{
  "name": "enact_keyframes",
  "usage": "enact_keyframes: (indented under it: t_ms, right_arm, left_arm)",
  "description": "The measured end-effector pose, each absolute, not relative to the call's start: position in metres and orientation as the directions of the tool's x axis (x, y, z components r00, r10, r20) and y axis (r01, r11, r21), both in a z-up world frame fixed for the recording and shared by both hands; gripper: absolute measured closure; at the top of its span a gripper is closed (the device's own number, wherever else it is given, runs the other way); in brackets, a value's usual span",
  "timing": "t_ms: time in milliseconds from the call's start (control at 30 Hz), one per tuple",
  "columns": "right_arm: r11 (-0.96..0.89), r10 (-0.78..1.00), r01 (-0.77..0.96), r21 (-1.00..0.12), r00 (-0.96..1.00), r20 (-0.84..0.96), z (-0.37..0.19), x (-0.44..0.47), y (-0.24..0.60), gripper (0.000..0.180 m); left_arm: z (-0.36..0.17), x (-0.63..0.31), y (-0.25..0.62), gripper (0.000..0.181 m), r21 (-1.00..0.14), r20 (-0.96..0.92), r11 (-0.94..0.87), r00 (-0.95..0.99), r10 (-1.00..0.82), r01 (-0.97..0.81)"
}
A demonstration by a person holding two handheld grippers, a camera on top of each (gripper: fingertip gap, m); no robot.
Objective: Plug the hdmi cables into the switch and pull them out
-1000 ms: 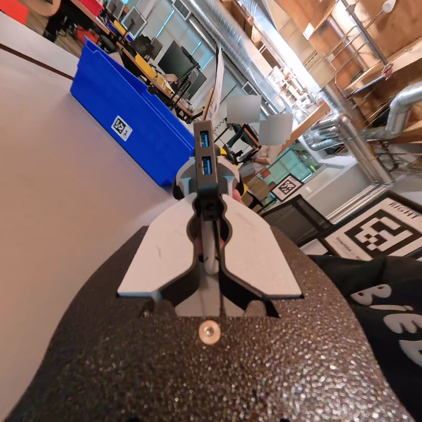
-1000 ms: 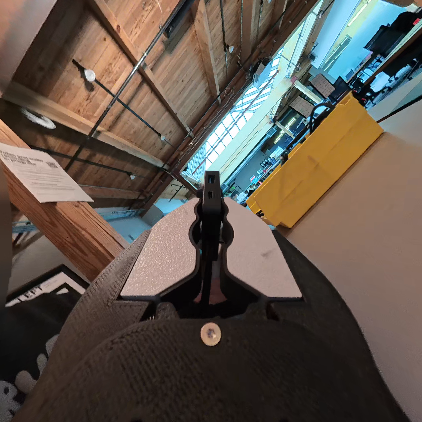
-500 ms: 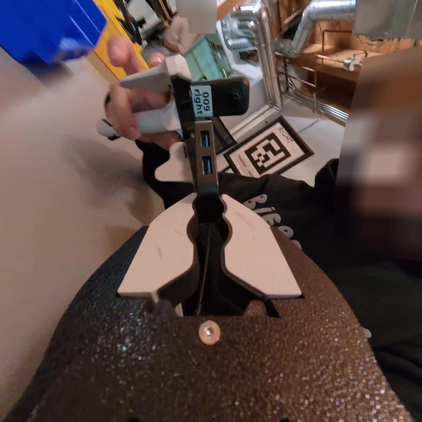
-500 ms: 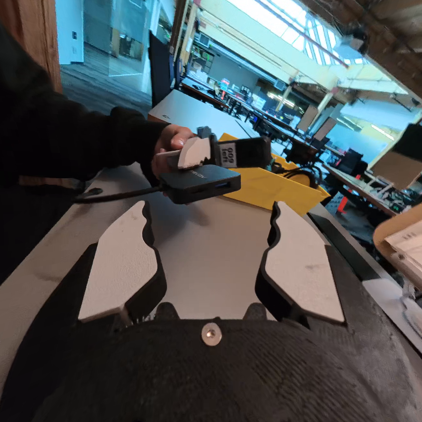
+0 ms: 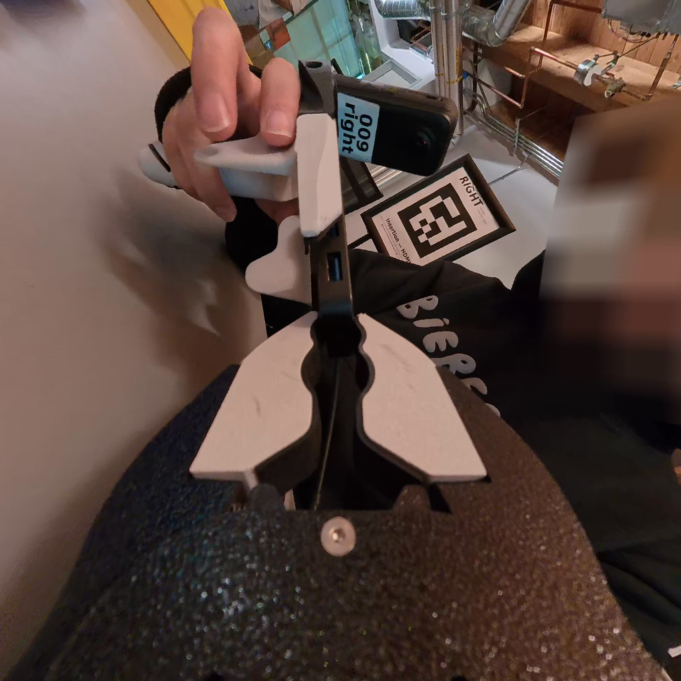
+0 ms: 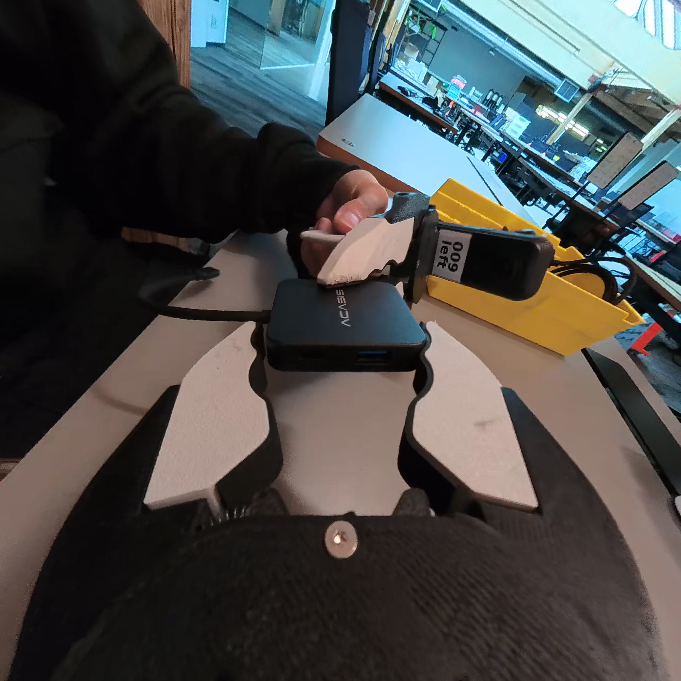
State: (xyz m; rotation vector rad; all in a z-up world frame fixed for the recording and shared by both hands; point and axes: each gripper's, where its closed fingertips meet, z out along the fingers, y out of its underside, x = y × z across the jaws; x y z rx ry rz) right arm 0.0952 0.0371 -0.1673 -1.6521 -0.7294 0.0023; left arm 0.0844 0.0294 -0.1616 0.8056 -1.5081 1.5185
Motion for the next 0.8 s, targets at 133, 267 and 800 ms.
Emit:
enact_keyframes:
  t_ms: [133,267,800]
  right_arm:
    - [-0.039,0.452,0.469,-0.882,0.796,0.403,-0.173,0.096,0.039,0.101]
    - [-0.046,0.451,0.441,-0.896,0.81,0.376,-0.172,0.101,0.037,0.098]
    - [0.013,0.34,0.153,-0.988,0.929,0.148,-0.148,0.131,0.039,0.108]
  left_arm:
    - [-0.167,0.086,0.031,0.167,-0.451,0.891,0.071,-0.442,0.106,-0.89]
    - [-0.171,0.087,0.033,0.167,-0.447,0.893,0.074,-0.44,0.093,-0.891]
    - [-0.149,0.135,0.056,0.146,-0.542,0.838,-0.262,-0.537,-0.098,-0.799]
